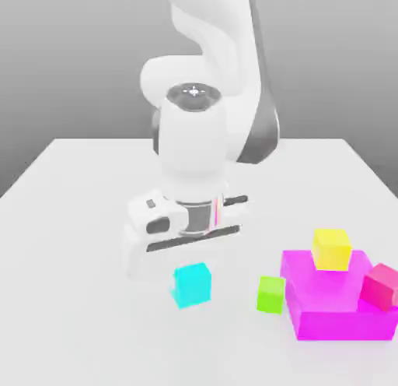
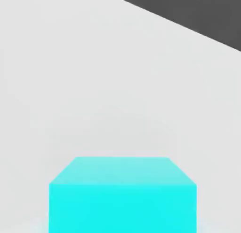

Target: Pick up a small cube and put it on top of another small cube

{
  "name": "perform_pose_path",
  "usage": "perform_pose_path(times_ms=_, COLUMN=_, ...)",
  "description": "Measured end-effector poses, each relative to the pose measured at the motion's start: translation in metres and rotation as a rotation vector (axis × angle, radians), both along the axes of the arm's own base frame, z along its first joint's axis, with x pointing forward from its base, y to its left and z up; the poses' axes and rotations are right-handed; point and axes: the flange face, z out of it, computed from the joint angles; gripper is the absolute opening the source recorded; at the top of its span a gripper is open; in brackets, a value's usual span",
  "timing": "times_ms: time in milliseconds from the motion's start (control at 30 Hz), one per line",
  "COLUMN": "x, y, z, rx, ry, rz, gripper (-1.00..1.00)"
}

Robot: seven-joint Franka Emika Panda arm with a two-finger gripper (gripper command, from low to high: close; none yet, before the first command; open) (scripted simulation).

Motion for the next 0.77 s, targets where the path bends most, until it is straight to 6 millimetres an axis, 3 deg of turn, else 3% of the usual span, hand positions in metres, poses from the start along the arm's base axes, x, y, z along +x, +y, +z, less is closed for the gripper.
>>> perform_pose_path(times_ms=400, x=-0.063, y=0.105, z=0.011, rx=0.020, ry=0.019, rz=0.859, gripper=-1.00)
perform_pose_path(times_ms=667, x=-0.068, y=0.113, z=-0.048, rx=0.023, ry=0.020, rz=0.928, gripper=-1.00)
perform_pose_path(times_ms=700, x=-0.069, y=0.112, z=-0.053, rx=0.023, ry=0.020, rz=0.927, gripper=1.00)
perform_pose_path(times_ms=767, x=-0.069, y=0.112, z=-0.053, rx=0.023, ry=0.020, rz=0.927, gripper=1.00)
